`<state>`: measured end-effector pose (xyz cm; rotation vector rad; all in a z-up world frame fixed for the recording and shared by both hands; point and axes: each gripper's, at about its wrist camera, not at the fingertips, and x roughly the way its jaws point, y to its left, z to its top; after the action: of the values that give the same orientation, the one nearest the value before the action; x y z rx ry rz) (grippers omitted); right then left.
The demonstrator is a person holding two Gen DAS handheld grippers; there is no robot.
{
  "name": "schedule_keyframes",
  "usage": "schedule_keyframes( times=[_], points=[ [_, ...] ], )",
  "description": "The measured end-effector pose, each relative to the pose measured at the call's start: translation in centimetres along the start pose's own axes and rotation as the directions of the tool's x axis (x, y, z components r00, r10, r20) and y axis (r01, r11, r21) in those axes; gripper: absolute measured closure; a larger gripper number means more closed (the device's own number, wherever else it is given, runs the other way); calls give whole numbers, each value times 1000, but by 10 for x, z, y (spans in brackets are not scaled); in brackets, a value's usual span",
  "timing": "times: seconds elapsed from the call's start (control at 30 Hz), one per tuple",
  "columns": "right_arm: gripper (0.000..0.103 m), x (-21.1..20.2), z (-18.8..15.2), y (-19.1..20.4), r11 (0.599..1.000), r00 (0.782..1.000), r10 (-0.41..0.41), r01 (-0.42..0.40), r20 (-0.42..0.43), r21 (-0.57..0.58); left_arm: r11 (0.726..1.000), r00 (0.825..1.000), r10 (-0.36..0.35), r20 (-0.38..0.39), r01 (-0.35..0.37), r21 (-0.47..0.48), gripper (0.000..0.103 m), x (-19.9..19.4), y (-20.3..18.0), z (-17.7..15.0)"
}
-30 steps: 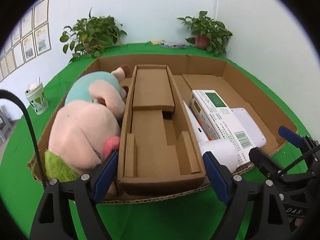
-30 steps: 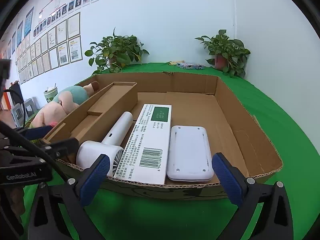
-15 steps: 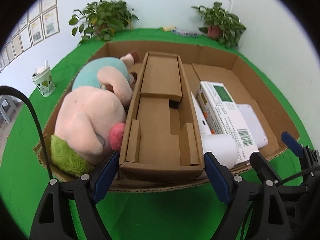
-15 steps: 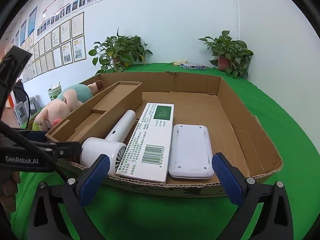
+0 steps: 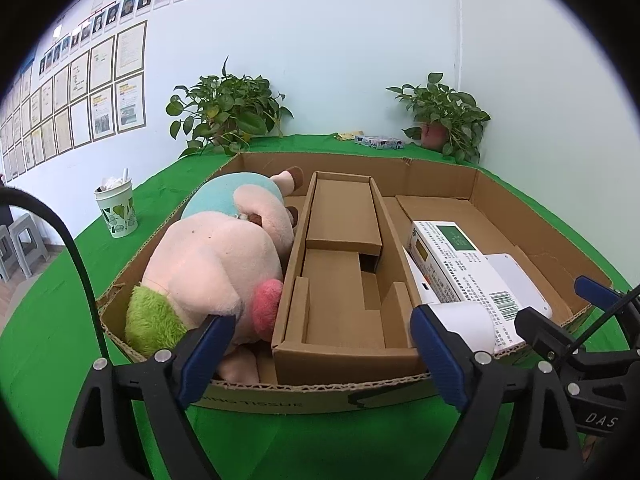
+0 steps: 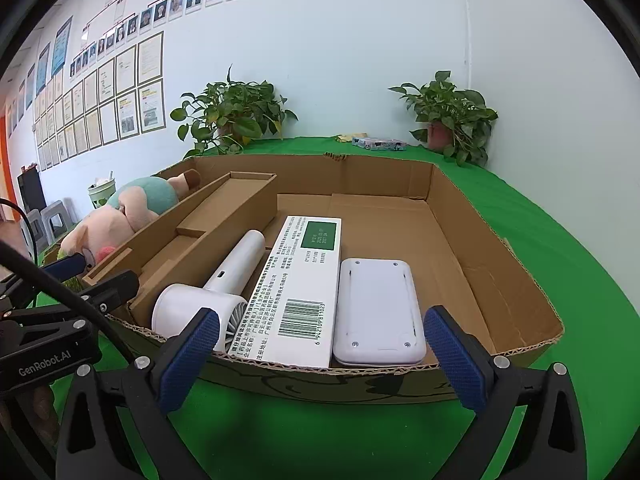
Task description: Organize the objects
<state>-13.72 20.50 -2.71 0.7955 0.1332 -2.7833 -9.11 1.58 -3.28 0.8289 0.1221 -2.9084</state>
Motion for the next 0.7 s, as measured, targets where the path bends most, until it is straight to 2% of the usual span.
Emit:
schedule_keyframes(
  times=[0.2,0.3,0.7],
  points=[
    [0,0,0,1,1000,1000,-5,5,0,-1,1000,1000,10,-11,-10,10,9,2,-3,-1],
    [0,0,0,2,1000,1000,-5,5,-1,-1,1000,1000,24,-18,-24,1,4,3,-2,-1],
    [0,0,-1,2,1000,1000,-9,9,-1,-2,1000,999,29,-21,-29,3,1,4,-2,-1]
  ],
)
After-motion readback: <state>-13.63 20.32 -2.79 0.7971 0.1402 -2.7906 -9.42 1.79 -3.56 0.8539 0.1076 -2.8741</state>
